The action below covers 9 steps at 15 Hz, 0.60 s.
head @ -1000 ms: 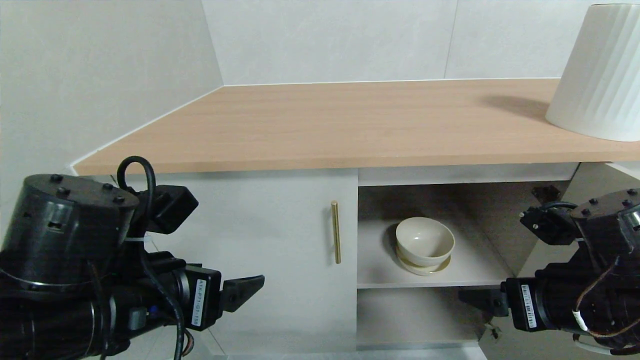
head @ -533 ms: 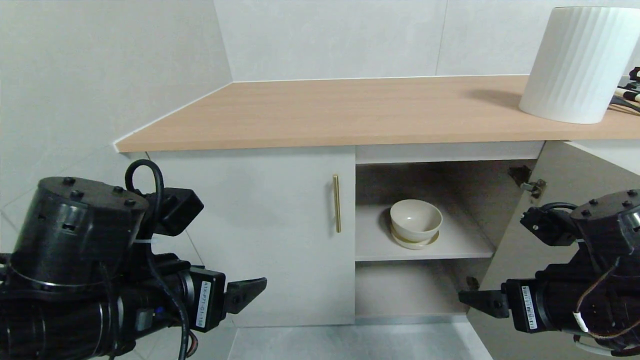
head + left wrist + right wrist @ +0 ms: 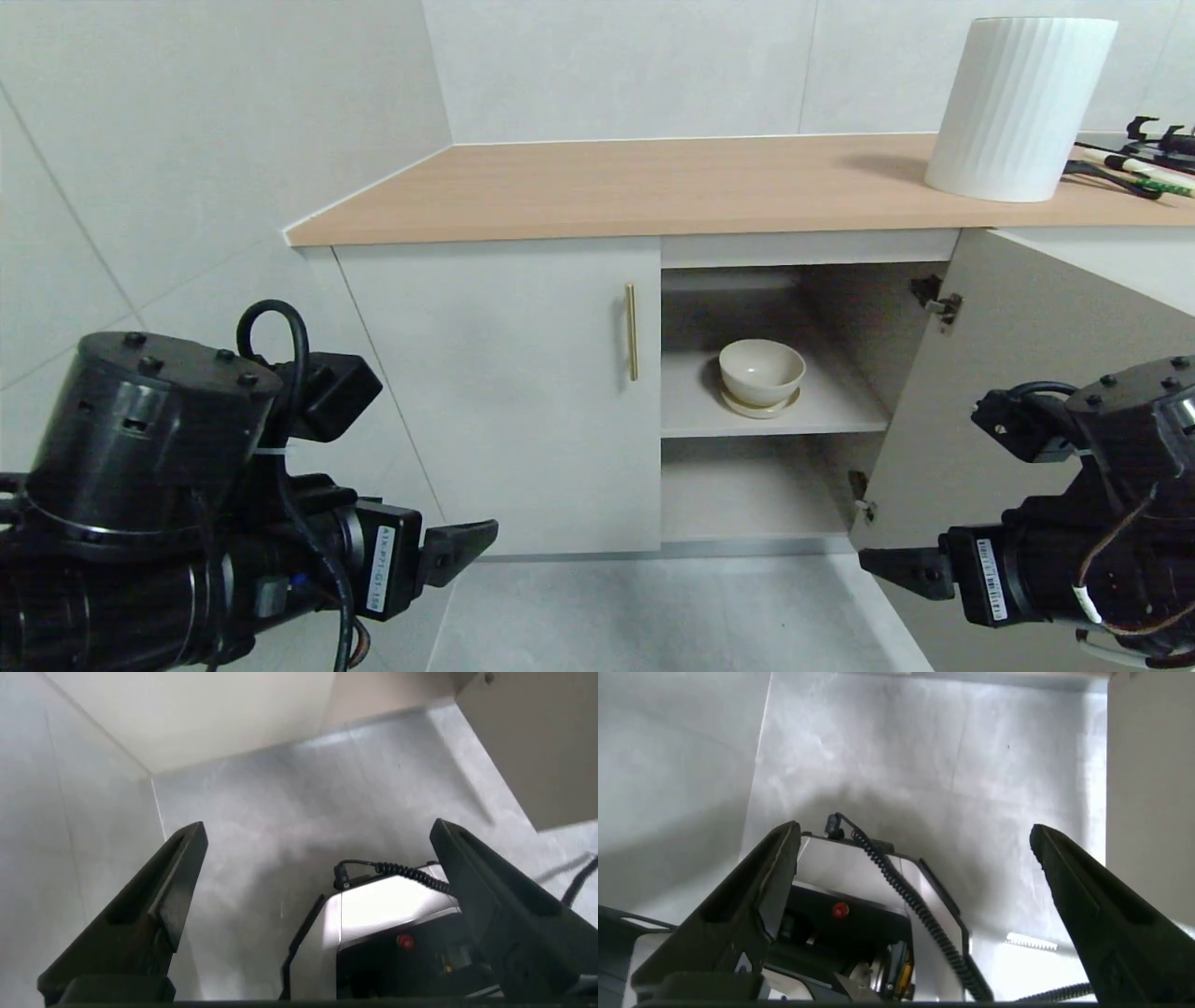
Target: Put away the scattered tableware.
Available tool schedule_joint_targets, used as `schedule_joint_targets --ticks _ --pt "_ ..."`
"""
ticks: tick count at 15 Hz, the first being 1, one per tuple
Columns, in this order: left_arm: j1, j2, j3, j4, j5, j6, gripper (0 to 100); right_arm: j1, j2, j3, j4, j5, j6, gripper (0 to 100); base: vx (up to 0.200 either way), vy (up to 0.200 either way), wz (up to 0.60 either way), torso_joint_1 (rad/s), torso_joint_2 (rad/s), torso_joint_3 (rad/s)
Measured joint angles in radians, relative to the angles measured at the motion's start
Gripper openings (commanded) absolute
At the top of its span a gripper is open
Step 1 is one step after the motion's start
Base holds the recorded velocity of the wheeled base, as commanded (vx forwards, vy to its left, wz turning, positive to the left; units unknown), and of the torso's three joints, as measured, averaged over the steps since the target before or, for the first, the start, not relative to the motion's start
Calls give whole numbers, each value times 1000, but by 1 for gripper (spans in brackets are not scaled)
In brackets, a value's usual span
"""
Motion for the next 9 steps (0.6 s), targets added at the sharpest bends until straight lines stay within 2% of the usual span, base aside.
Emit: schedule_joint_targets --ticks 5,9 --pt "0 1 0 0 0 0 100 0 -9 9 1 0 -6 100 -200 0 0 4 3 2" --pt "0 0 1 0 0 0 100 0 -14 10 17 0 -6 100 0 0 0 0 0 0"
